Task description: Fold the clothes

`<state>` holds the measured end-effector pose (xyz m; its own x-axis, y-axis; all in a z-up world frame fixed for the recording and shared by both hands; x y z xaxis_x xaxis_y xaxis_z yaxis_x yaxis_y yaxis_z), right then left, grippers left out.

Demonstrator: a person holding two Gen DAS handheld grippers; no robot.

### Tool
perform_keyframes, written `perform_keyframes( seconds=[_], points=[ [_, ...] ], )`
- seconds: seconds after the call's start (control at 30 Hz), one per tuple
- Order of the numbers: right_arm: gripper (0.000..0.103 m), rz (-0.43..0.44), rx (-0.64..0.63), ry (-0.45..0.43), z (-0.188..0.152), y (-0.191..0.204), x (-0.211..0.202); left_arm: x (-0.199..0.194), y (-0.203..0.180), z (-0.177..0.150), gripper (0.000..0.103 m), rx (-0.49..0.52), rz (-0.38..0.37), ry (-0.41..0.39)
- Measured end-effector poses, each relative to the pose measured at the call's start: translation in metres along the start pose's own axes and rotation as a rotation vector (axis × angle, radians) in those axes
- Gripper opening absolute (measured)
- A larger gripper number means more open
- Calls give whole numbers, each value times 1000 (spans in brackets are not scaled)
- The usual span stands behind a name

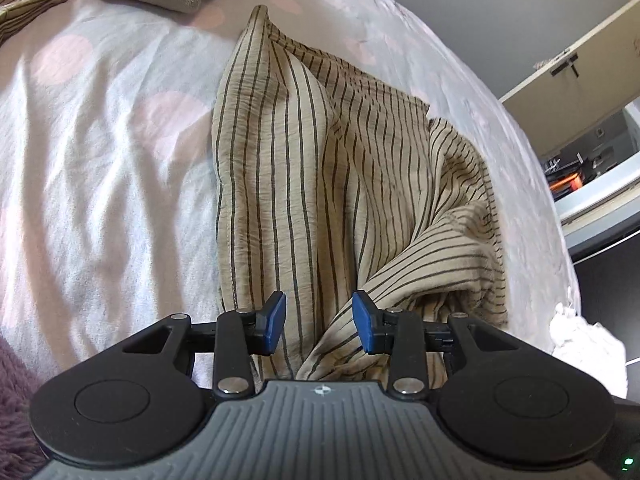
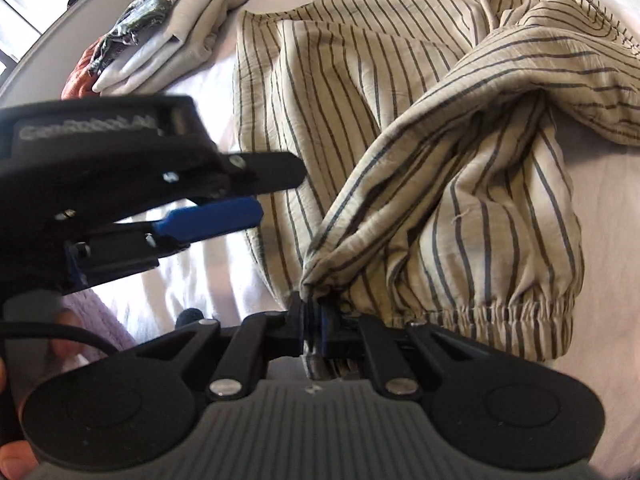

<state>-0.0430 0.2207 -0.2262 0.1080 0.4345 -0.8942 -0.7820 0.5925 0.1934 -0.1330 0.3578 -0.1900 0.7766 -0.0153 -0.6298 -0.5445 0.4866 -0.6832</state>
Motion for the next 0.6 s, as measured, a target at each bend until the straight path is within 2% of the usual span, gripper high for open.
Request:
perform_keyframes(
  seconds=[0.13, 0.23, 0.43, 0.6],
  points=[
    [32, 16, -6, -31, -2, -6, -15, 1, -1, 0, 33, 11, 12, -3],
    [38, -7, 35, -63, -1, -28, -29, 0, -3, 0, 33, 25, 15, -2],
    [39, -60, 126, -126, 3, -75, -57, 0, -12, 9, 33, 48, 5, 23],
    [39, -119, 266, -158, 16, -125, -70, -1, -10, 39, 33, 89, 73, 20]
  ],
)
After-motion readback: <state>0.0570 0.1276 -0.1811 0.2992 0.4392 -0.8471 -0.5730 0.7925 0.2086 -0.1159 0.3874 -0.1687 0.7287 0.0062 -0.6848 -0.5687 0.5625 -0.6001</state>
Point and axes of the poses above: each gripper's, at about its wrist camera, not at the fingertips, and x roughly the way its jaws point, y to its left, z to its top, the point moved 1 cm from there along x, roughly the way its jaws point, and after that the axes turned 15 degrees about -z, right-handed, at the moved point
